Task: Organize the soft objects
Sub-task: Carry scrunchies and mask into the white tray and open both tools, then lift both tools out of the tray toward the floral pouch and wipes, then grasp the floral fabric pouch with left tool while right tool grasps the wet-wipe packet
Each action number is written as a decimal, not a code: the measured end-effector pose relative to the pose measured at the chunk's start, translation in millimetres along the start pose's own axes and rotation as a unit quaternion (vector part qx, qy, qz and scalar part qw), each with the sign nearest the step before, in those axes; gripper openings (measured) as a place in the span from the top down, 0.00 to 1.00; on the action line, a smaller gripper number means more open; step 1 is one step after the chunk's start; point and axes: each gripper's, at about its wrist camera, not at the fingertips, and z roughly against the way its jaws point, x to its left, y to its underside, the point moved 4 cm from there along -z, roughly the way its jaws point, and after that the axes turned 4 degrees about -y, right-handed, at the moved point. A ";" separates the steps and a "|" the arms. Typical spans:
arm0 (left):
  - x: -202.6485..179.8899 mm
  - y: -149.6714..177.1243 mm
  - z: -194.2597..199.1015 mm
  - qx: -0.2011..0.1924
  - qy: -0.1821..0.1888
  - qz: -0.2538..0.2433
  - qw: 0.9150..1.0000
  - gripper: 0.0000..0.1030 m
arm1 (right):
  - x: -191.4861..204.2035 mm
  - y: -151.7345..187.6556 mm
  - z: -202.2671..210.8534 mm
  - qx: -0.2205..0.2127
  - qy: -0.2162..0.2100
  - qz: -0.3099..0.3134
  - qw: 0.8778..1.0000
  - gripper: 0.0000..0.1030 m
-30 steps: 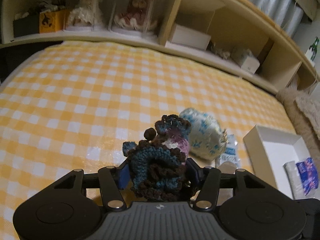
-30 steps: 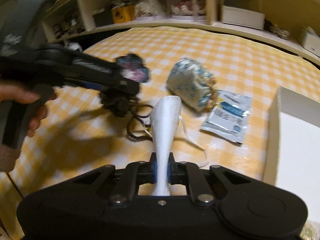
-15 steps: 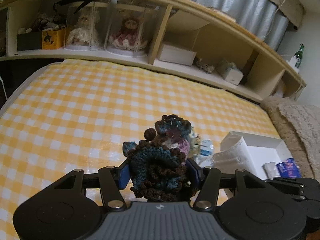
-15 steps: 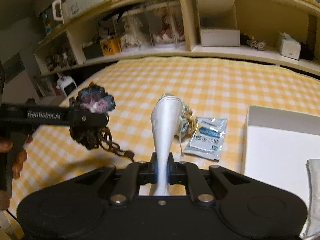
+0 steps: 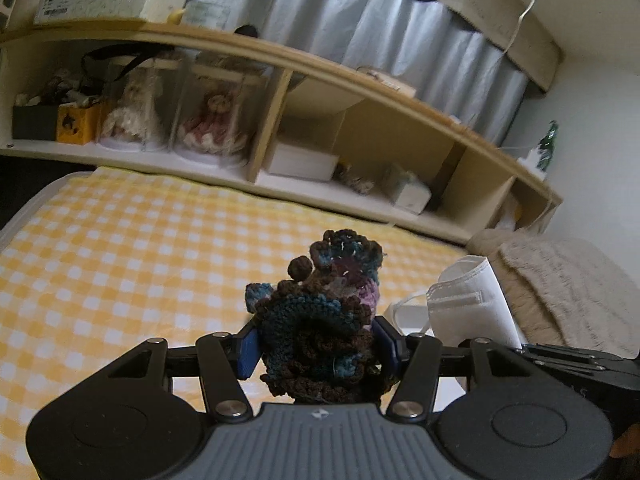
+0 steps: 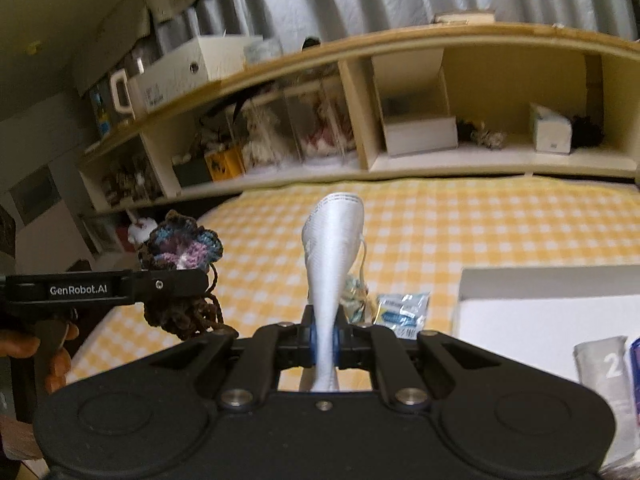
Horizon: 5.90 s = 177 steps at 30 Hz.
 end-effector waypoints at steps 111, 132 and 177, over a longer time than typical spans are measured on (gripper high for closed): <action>-134.0 49.4 -60.3 0.105 0.010 -0.127 0.986 0.00 | -115.3 39.1 102.4 0.022 0.224 -0.048 0.973 0.00; -91.9 41.4 -63.5 0.085 -0.003 -0.104 0.991 0.00 | -108.0 43.4 86.3 -0.002 0.219 -0.067 0.973 0.00; -4.0 22.6 -207.9 0.049 0.017 -0.149 0.987 0.18 | -53.7 31.5 -125.1 0.049 0.098 0.004 0.994 0.27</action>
